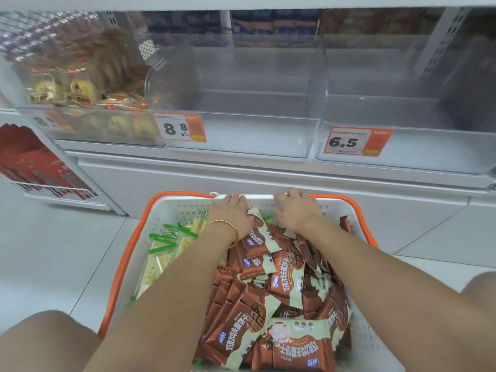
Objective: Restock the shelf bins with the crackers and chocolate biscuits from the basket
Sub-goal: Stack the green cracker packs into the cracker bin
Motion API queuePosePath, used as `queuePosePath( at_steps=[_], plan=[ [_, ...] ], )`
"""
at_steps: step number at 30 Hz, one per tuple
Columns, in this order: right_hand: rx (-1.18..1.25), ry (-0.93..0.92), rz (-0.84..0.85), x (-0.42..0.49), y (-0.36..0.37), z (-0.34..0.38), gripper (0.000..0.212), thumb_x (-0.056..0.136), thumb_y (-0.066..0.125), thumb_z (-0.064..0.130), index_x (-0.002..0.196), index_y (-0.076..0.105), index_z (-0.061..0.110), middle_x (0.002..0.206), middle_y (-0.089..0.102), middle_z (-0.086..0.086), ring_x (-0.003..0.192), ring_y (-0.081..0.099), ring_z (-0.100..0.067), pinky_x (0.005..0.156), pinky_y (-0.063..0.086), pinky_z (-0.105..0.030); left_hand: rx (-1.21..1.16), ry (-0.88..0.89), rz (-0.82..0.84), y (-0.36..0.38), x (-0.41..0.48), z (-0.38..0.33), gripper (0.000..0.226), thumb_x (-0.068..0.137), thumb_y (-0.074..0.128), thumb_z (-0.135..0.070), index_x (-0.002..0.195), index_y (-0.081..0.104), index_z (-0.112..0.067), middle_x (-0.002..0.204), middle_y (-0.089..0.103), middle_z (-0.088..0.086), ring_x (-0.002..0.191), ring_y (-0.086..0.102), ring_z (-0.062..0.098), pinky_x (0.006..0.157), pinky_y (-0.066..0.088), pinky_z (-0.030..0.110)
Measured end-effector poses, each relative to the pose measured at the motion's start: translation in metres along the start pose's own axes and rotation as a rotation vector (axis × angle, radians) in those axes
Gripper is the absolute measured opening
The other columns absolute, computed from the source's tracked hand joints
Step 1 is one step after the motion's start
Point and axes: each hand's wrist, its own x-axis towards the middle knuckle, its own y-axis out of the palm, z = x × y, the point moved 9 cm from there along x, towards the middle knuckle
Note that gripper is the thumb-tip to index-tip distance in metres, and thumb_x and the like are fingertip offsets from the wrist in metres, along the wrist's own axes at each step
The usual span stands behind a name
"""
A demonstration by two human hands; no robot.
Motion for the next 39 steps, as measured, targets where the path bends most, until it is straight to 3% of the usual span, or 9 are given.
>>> queuePosePath(
  at_steps=[11, 20, 26, 33, 39],
  plan=[
    [0.001, -0.061, -0.100, -0.004, 0.002, -0.015, 0.047, 0.098, 0.032, 0.037, 0.145, 0.028, 0.029, 0.154, 0.023, -0.006, 0.139, 0.024, -0.032, 0.111, 0.023, -0.058, 0.013, -0.030, 0.027, -0.008, 0.006, -0.013, 0.050, 0.092, 0.038, -0.038, 0.136, 0.038, -0.015, 0.143, 0.037, 0.004, 0.133, 0.032, 0.024, 0.108, 0.028, 0.051],
    [0.047, 0.016, -0.154, -0.017, 0.001, -0.055, 0.050, 0.098, 0.033, 0.041, 0.146, 0.028, 0.029, 0.154, 0.023, -0.003, 0.140, 0.023, -0.029, 0.111, 0.021, -0.059, 0.031, 0.060, 0.032, -0.012, 0.017, -0.049, 0.054, 0.092, 0.040, -0.038, 0.141, 0.034, -0.016, 0.147, 0.033, 0.004, 0.135, 0.031, 0.026, 0.108, 0.030, 0.047],
    [0.042, 0.029, -0.230, -0.025, 0.002, -0.088, 0.052, 0.097, 0.039, 0.036, 0.147, 0.024, 0.029, 0.156, 0.013, -0.009, 0.145, 0.007, -0.030, 0.115, 0.010, -0.058, 0.086, 0.114, 0.032, -0.016, 0.027, -0.079, 0.062, 0.091, 0.041, -0.041, 0.146, 0.026, -0.017, 0.153, 0.024, 0.003, 0.139, 0.024, 0.024, 0.111, 0.024, 0.046],
    [-0.052, 0.042, -0.320, -0.022, -0.011, -0.094, 0.041, 0.096, 0.040, 0.036, 0.136, 0.040, 0.029, 0.142, 0.034, -0.008, 0.133, 0.028, -0.030, 0.109, 0.024, -0.058, 0.054, 0.105, 0.004, -0.016, 0.031, -0.084, 0.059, 0.090, 0.044, -0.039, 0.144, 0.031, -0.019, 0.150, 0.027, 0.003, 0.137, 0.025, 0.024, 0.109, 0.024, 0.045],
    [-0.022, 0.061, -0.240, -0.019, -0.013, -0.095, 0.041, 0.097, 0.038, 0.038, 0.138, 0.039, 0.031, 0.143, 0.032, -0.010, 0.134, 0.029, -0.032, 0.111, 0.021, -0.059, 0.028, 0.066, 0.010, -0.015, 0.027, -0.085, 0.063, 0.089, 0.045, -0.038, 0.145, 0.028, -0.019, 0.153, 0.022, 0.002, 0.139, 0.022, 0.024, 0.111, 0.023, 0.046]
  ],
)
